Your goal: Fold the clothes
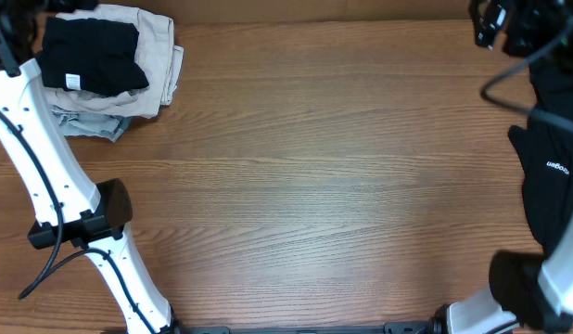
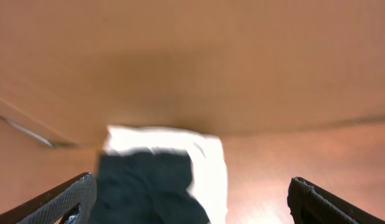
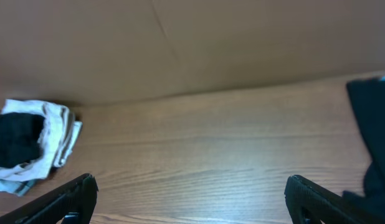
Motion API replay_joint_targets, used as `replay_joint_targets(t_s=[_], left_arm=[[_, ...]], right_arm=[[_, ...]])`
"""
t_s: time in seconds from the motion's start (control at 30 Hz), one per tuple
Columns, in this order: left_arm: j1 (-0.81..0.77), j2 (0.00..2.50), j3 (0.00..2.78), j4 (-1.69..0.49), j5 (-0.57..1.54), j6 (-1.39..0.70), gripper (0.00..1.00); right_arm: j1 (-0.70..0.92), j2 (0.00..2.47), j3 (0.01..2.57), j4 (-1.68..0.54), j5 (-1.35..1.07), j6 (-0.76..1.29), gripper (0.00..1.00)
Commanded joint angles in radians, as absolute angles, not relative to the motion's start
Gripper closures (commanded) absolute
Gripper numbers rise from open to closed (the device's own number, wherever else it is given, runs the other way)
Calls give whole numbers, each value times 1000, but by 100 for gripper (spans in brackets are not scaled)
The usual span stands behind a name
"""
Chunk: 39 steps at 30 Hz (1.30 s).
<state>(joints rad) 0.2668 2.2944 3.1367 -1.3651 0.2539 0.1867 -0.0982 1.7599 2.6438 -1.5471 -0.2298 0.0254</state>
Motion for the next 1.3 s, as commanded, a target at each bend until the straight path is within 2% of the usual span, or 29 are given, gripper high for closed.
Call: replay_joint_targets(t_s=[0.0,0.27,0.93,1.1,1.27], left_arm=[[249,2323,3133,-1419,290,175,0],[231,2324,3117,-1452,289,176,0],[230,2324,3117,-1452,289,176,0],[230,2324,3117,-1452,289,176,0],[231,2324,3117,-1452,289,176,0]], right_arm=[[-101,1617,2694,-1568,-223,-1,0],[-101,1539,2694,-1694,-225,-1,0],[-101,1559,2666,-1676,-221,3,0],[-97,1466,2474,-1501,-217,2,0],[-93,1235,1990,-1111,-219,3,0]])
